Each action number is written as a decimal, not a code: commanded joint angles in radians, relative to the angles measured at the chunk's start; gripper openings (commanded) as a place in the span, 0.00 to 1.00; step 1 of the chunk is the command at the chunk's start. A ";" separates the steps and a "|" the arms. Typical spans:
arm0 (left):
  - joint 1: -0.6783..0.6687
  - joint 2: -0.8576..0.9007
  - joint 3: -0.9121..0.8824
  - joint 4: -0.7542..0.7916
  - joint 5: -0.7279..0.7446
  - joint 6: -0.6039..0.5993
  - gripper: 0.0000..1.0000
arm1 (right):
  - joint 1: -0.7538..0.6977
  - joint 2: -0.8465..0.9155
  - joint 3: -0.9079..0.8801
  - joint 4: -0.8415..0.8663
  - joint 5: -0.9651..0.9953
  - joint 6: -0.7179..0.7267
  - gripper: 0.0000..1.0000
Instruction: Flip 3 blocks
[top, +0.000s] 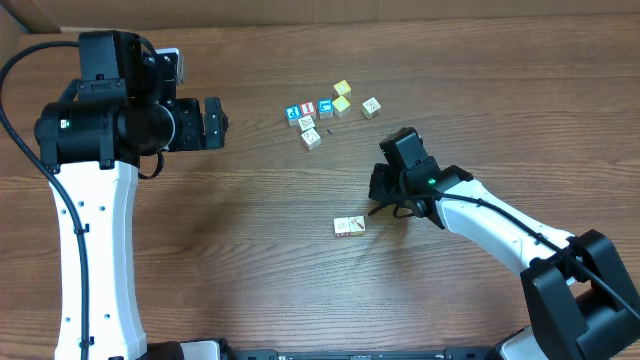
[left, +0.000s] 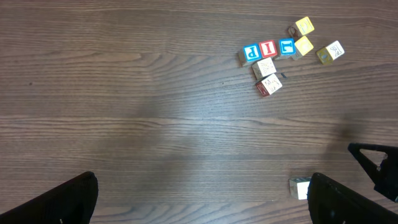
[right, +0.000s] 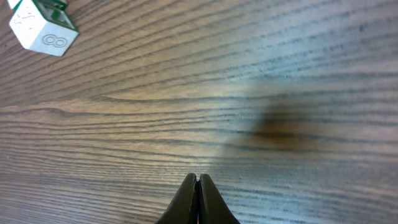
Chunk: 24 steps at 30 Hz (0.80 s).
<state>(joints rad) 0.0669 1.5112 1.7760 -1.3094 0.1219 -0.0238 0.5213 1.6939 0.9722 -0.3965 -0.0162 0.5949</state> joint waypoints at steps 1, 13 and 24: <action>0.000 0.000 0.024 0.004 -0.002 -0.010 1.00 | 0.000 0.012 -0.005 0.010 0.019 -0.054 0.04; 0.000 0.000 0.024 0.004 -0.002 -0.010 1.00 | 0.000 0.012 -0.005 0.053 0.023 -0.106 0.04; 0.000 0.000 0.024 0.004 -0.002 -0.010 1.00 | 0.000 0.012 -0.005 0.108 0.071 -0.106 0.38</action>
<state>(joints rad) 0.0669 1.5112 1.7760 -1.3090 0.1219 -0.0238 0.5217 1.6939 0.9722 -0.2981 0.0082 0.4946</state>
